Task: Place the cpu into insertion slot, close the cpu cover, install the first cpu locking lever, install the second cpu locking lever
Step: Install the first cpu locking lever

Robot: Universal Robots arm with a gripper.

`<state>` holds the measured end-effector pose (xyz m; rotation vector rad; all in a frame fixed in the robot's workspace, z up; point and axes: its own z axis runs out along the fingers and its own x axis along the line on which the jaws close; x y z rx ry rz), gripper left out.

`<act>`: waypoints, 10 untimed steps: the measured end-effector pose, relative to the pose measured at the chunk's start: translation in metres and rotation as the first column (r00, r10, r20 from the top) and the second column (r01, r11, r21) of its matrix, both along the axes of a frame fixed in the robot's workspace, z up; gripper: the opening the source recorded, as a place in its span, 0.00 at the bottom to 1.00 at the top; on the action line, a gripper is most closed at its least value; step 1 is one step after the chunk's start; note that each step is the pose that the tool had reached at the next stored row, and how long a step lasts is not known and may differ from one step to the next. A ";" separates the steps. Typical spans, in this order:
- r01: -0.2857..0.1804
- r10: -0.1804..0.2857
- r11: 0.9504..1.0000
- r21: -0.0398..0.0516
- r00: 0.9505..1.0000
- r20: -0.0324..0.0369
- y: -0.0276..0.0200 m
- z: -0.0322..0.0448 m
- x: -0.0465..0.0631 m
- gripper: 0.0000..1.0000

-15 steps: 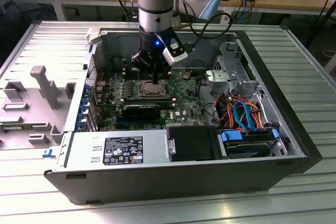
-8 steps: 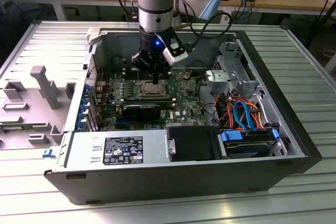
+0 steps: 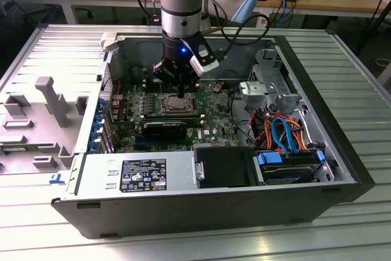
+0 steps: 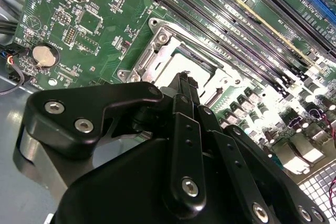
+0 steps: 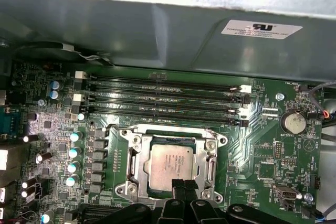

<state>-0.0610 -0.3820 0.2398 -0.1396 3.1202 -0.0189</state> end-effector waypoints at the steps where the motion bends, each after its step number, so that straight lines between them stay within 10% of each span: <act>1: -0.001 0.001 1.000 0.000 1.000 0.000 0.0000 0.0000 0.000 0.11; 10: -0.016 0.016 1.000 0.000 1.000 0.000 0.0000 0.0000 0.000 0.11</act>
